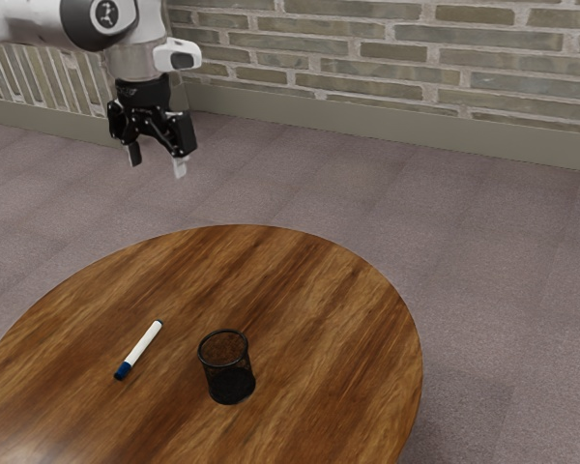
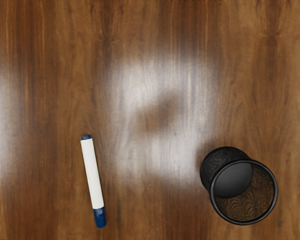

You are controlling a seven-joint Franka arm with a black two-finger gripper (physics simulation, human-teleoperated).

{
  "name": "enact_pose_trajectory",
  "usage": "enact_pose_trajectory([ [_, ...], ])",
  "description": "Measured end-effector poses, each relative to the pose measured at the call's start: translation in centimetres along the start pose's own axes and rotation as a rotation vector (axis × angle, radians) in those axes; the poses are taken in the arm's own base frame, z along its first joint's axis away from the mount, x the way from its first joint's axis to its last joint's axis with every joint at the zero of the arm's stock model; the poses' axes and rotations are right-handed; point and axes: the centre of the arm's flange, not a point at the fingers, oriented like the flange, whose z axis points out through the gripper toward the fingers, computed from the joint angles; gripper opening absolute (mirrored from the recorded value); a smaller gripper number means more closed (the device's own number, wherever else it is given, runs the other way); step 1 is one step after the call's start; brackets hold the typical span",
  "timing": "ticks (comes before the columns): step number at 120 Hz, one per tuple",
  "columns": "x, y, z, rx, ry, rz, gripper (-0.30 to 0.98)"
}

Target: Put the marker into the pen holder.

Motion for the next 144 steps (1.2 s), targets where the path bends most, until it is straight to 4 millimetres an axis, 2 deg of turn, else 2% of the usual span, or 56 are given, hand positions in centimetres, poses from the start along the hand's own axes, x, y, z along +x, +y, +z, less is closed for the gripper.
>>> enact_pose_trajectory([
  [14, 0.0, -0.5, -0.1, 0.000, 0.006, -0.018, 0.69],
  [38, 0.3, -0.1, 0.4, 0.001, 0.010, -0.022, 0.69],
  [56, 0.5, -0.3, 7.8, 0.011, -0.050, -0.028, 0.69],
  [75, 0.3, -2.9, 14.9, 0.018, -0.072, -0.074, 0.69],
  [88, 0.7, -5.3, 17.4, 0.020, -0.048, -0.120, 0.69],
  [96, 0.5, -5.9, 20.0, 0.023, -0.049, -0.130, 0.69],
  [102, -0.3, -6.0, 22.3, 0.025, -0.047, -0.125, 0.69],
  [111, -2.5, -6.3, 24.7, 0.019, -0.039, -0.117, 0.69],
  [122, -4.2, -6.8, 27.7, 0.016, -0.030, -0.108, 0.69],
  [144, -5.3, -7.5, 30.0, 0.056, 0.020, -0.052, 0.69],
])
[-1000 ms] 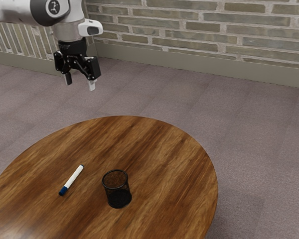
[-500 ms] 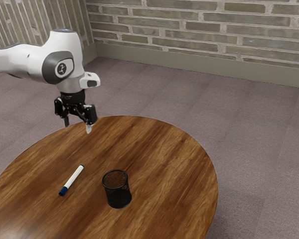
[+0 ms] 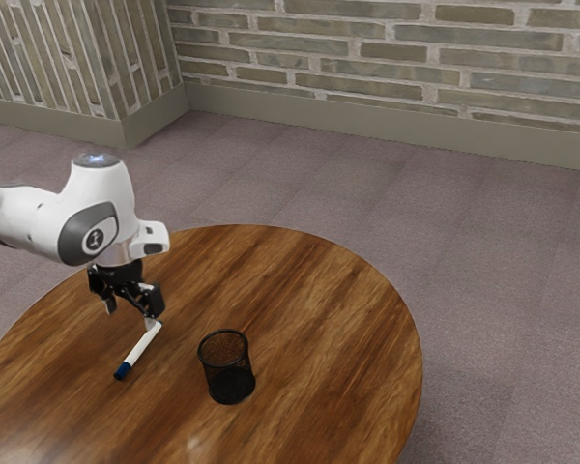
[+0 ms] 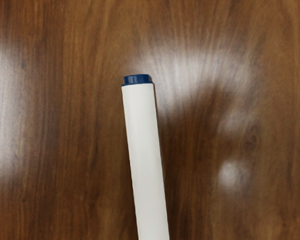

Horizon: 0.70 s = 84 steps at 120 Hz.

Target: Put the marker into the pen holder.

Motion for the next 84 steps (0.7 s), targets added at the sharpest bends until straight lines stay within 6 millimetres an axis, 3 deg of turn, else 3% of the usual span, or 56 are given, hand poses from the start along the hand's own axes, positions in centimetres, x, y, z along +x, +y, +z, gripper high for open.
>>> enact_pose_trajectory([
  [31, 1.7, 0.3, 3.6, -0.015, 0.003, 0.002, 0.69],
  [84, 3.9, -1.3, 5.8, -0.019, -0.012, -0.023, 0.65],
])
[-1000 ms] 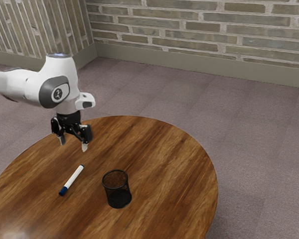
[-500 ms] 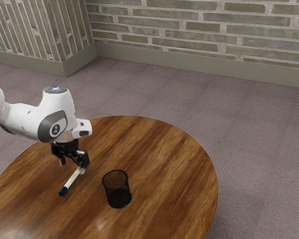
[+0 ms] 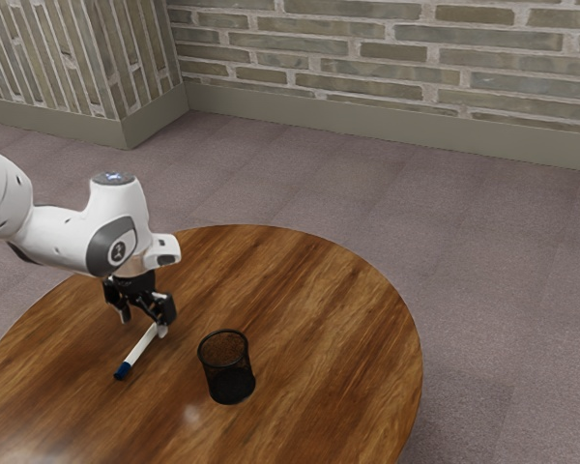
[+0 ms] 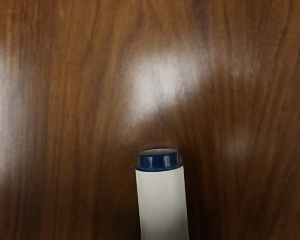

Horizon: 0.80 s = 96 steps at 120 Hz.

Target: Put the marker into the pen holder.

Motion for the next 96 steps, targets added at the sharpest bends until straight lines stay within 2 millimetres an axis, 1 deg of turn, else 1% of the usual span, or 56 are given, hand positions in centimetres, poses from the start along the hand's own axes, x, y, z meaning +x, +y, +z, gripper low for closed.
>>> enact_pose_trajectory([
  [32, -0.46, 0.07, 0.41, -0.008, -0.009, 0.003, 0.49],
  [61, -0.61, 0.16, 0.52, -0.011, -0.010, 0.008, 0.28],
  [76, -0.59, 0.17, 0.55, -0.010, -0.008, 0.011, 0.23],
  [96, -0.54, 0.25, 0.77, -0.010, -0.010, 0.015, 0.20],
])
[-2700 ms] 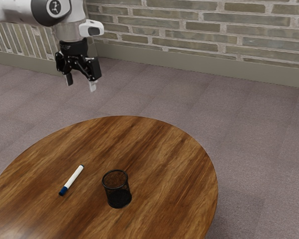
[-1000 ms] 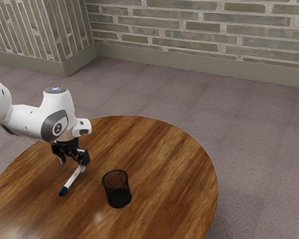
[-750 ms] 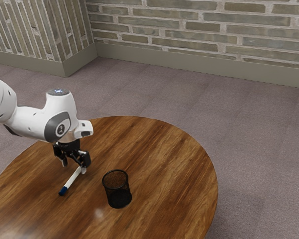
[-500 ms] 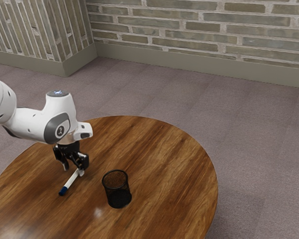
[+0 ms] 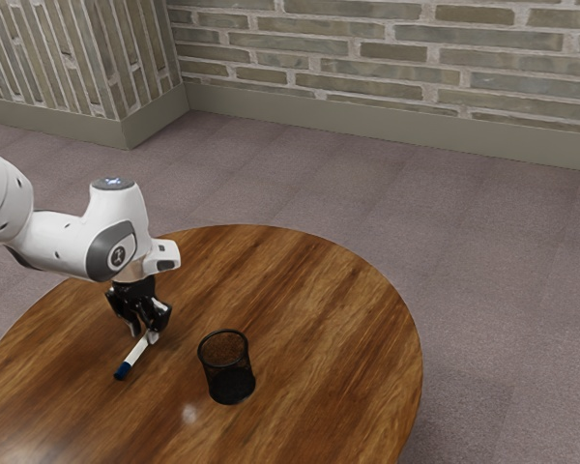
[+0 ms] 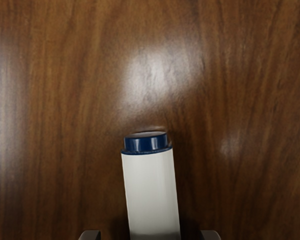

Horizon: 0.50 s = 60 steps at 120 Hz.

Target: Put the marker into the pen holder.

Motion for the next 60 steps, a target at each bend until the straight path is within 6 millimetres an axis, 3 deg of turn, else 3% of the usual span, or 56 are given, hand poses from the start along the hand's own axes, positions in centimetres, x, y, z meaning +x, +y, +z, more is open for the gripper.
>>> enact_pose_trajectory([
  [60, 0.12, 0.12, 0.48, 0.004, 0.002, 0.006, 0.03],
])
